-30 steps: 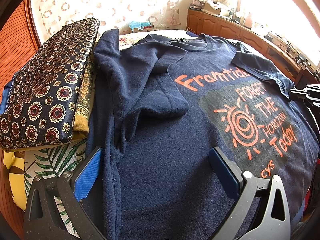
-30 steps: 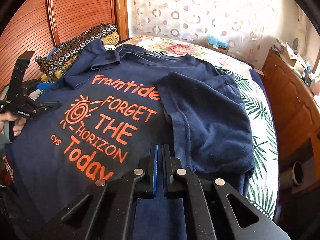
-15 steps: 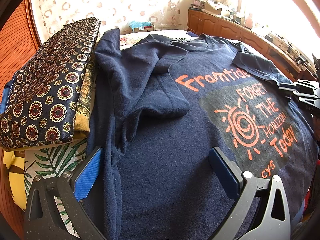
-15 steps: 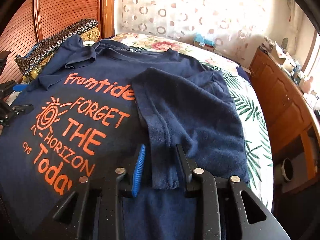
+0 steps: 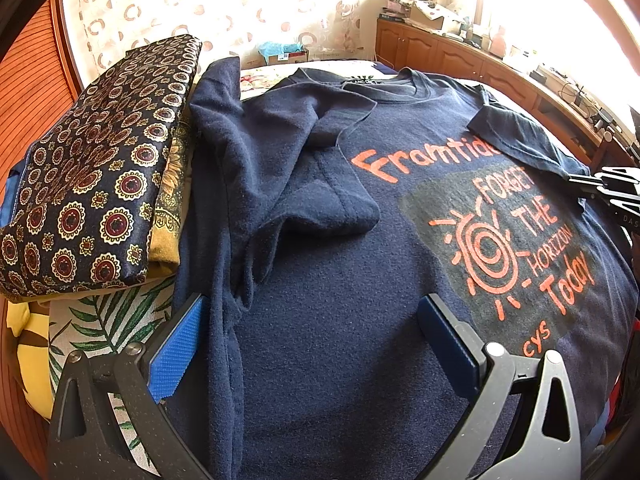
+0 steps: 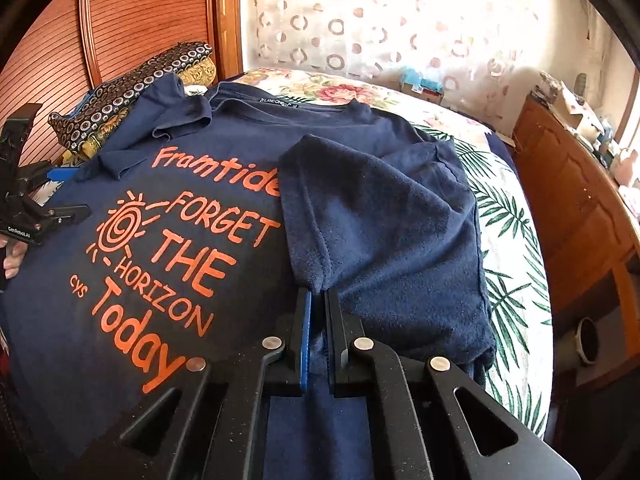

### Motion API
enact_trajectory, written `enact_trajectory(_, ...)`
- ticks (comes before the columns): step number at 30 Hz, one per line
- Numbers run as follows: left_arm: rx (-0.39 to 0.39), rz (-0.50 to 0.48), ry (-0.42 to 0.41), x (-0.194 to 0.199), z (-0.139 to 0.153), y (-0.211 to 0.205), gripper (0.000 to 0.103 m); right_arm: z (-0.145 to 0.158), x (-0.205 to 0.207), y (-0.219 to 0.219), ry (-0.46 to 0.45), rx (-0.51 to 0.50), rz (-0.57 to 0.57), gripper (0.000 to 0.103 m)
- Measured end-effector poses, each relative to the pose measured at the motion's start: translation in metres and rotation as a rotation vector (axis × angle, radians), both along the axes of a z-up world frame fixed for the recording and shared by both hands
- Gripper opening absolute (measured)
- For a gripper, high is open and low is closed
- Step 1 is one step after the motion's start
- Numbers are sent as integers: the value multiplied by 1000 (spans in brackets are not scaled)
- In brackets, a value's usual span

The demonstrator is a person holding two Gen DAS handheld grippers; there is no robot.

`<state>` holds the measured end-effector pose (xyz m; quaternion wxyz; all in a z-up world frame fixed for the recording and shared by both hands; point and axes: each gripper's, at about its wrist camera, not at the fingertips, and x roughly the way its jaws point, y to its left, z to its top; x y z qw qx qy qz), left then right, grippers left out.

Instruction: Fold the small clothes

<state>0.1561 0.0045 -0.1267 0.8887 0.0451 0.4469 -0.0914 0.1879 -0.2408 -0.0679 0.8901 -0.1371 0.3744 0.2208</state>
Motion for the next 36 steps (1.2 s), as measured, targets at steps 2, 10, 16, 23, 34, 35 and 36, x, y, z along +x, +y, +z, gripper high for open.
enact_trajectory(2, 0, 0, 0, 0, 0, 0, 103, 2, -1, -1, -4, 18, -1, 11)
enact_trajectory(10, -1, 2, 0, 0, 0, 0, 103, 15, 1, -4, -48, 50, -23, 53)
enact_trajectory(16, -2, 7, -1, 0, 0, 0, 103, 2, 19, -6, -49, 14, -86, 54)
enact_trajectory(23, -1, 9, -1, -1, 0, 0, 103, -8, 32, -9, 3, 48, -122, 55)
enact_trajectory(34, -70, 34, -127, 3, 61, 22, 102, -10, 34, -6, -1, 28, -118, 62)
enact_trajectory(35, -71, 36, -138, 5, 69, 24, 102, -10, 34, -6, -2, 26, -118, 62)
enact_trajectory(36, -66, 38, -148, 8, 73, 25, 102, -10, 33, -6, -3, 25, -118, 62)
